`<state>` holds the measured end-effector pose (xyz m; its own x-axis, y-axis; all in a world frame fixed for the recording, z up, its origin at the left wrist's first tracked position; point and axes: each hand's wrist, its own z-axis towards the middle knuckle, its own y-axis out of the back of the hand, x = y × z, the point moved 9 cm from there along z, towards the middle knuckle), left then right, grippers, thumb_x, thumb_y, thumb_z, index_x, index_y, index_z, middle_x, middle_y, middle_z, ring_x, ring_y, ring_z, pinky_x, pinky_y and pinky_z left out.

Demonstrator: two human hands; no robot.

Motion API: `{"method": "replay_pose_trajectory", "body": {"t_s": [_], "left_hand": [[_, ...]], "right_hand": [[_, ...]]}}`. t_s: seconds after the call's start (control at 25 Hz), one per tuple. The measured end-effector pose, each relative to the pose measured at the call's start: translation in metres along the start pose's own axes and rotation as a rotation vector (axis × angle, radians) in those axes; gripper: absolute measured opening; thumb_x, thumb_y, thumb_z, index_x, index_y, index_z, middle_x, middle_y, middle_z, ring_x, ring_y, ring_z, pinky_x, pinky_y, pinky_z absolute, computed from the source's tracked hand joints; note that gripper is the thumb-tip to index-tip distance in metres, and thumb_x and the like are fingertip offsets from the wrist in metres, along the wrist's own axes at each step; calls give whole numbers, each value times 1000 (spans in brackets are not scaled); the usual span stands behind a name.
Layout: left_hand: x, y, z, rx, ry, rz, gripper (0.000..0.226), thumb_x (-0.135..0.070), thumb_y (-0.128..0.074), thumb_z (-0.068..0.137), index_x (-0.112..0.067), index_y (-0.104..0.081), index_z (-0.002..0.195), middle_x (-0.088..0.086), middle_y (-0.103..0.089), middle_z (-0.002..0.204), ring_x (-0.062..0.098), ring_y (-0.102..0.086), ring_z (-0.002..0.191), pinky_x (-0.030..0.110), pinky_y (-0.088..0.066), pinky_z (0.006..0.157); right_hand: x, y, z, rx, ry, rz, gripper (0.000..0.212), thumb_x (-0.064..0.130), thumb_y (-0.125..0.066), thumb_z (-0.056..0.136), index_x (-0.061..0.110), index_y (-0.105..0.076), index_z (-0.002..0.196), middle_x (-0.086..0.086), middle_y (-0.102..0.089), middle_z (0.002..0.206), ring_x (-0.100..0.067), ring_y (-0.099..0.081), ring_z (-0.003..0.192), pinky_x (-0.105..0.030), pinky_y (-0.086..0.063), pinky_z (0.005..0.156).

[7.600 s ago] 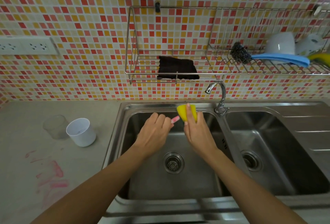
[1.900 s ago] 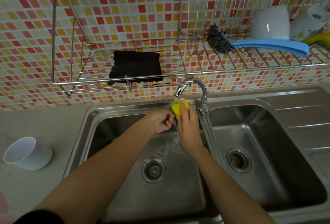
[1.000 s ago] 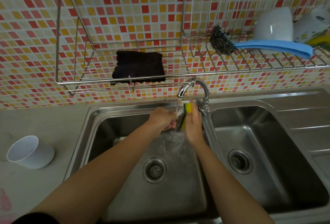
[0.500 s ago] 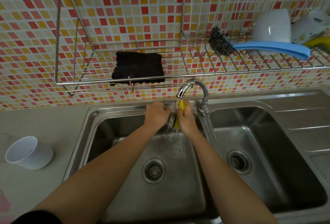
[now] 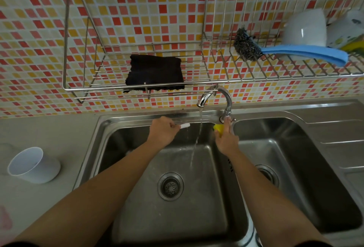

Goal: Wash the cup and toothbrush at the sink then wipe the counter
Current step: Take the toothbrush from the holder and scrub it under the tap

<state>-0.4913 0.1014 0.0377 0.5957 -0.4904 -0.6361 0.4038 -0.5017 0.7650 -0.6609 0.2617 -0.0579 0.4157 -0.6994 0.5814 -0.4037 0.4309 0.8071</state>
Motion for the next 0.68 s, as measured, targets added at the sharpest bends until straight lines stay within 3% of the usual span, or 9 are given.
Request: {"method": "replay_pose_trajectory", "body": {"t_s": [0.08, 0.16, 0.24, 0.32, 0.4, 0.48, 0.6, 0.68], "left_hand": [[6, -1, 1, 16, 1, 33, 24, -24, -59, 89, -4, -72, 82, 10, -66, 70, 17, -61, 60, 21, -49, 61], [18, -5, -2, 42, 18, 55, 19, -22, -61, 88, -7, -72, 89, 5, -65, 73, 10, -55, 57, 16, -43, 55], [29, -13, -8, 83, 30, 50, 17, -19, -61, 87, -8, -72, 94, 7, -69, 84, 11, -57, 65, 17, -45, 59], [36, -18, -16, 117, 20, 34, 18, -17, -60, 86, -8, -73, 96, 10, -71, 94, 16, -62, 78, 22, -48, 71], [41, -19, -23, 132, -9, 57, 19, -17, -59, 87, -8, -73, 96, 9, -71, 96, 16, -63, 84, 22, -47, 74], [45, -17, -30, 137, -30, 70, 19, -17, -57, 88, -9, -73, 95, 8, -72, 93, 14, -62, 78, 19, -45, 68], [51, -9, -38, 135, -48, 83, 19, -17, -56, 88, -9, -73, 91, 11, -72, 89, 16, -61, 70, 18, -44, 63], [53, -2, -43, 130, -74, 95, 20, -16, -55, 89, -5, -72, 90, 12, -72, 90, 23, -65, 75, 21, -45, 65]], "right_hand": [[6, 0, -1, -23, 29, -88, 55, 33, -29, 100, 29, -5, 149, -9, -5, 158, -35, -19, 141, -56, -26, 107], [21, 0, -9, -70, 53, -107, 45, 33, -29, 99, 33, -22, 143, -17, -24, 150, -39, -36, 131, -56, -35, 102], [39, -13, -22, -25, 86, -138, 33, 34, -30, 98, 25, -38, 129, -20, -38, 134, -40, -54, 110, -52, -48, 90], [55, -35, -36, 58, 114, -204, 34, 36, -31, 99, 15, -42, 124, -22, -44, 123, -42, -59, 98, -49, -52, 81], [67, -51, -44, 89, 126, -267, 41, 37, -31, 100, 7, -41, 126, -23, -52, 117, -42, -60, 98, -45, -49, 79], [74, -59, -49, 106, 122, -298, 41, 34, -28, 101, 3, -48, 118, -22, -62, 110, -40, -61, 99, -41, -49, 79], [86, -67, -56, 152, 155, -397, 36, 23, -29, 101, 5, -59, 109, -18, -67, 106, -35, -64, 98, -40, -51, 79], [94, -69, -63, 171, 167, -476, 31, 16, -35, 98, 7, -63, 106, -14, -69, 103, -30, -66, 92, -37, -52, 74]]}}
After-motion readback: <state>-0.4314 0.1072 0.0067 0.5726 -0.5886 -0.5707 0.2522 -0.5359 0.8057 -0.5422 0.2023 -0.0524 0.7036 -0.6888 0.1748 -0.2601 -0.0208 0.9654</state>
